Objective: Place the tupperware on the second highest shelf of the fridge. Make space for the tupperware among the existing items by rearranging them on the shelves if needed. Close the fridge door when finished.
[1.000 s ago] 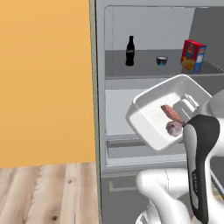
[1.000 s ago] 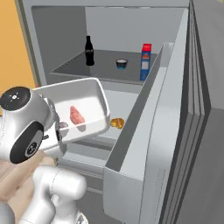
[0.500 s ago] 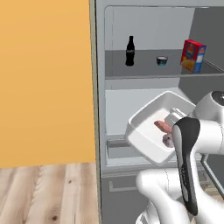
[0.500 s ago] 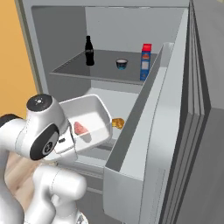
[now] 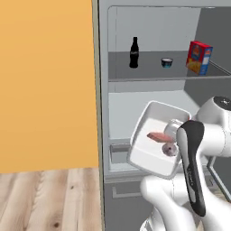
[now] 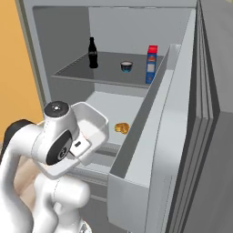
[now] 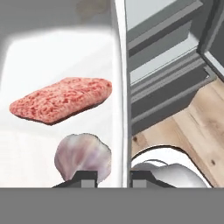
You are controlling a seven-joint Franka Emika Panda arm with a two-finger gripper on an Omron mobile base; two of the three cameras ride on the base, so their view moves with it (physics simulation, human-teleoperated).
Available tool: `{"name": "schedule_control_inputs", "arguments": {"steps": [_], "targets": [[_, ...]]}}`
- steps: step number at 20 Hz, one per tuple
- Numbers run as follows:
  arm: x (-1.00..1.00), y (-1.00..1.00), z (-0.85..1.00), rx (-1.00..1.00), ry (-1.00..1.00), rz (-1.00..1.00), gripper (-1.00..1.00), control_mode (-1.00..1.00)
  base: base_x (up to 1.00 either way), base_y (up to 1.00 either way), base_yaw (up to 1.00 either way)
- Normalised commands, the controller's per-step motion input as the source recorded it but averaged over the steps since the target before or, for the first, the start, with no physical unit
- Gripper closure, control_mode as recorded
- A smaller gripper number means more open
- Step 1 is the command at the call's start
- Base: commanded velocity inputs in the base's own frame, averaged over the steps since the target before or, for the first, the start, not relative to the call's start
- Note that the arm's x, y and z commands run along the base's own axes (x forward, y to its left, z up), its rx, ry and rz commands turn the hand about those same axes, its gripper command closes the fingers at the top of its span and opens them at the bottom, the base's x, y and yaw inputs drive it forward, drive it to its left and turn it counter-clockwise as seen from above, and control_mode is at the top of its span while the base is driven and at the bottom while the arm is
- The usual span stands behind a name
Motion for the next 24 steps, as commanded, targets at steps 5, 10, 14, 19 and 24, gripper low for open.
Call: {"name": "schedule_control_inputs", "arguments": {"steps": [5,10,14,19,24], "targets": [[0.48,0.0,-0.13,0.0,-0.06,0.33,1.0,-1.0,0.0,0.0,0.0],[0.62,0.01,-0.1,0.0,-0.03,0.16,1.0,-1.0,0.0,0.0,0.0],[0.63,0.0,-0.09,0.0,0.0,0.04,1.0,-1.0,0.0,0.0,0.0],[0.5,-0.01,-0.22,0.0,0.0,0.02,1.0,-1.0,0.0,0.0,0.0],[0.56,-0.12,-0.13,0.0,0.0,0.06,1.0,-1.0,0.0,0.0,0.0]]}}
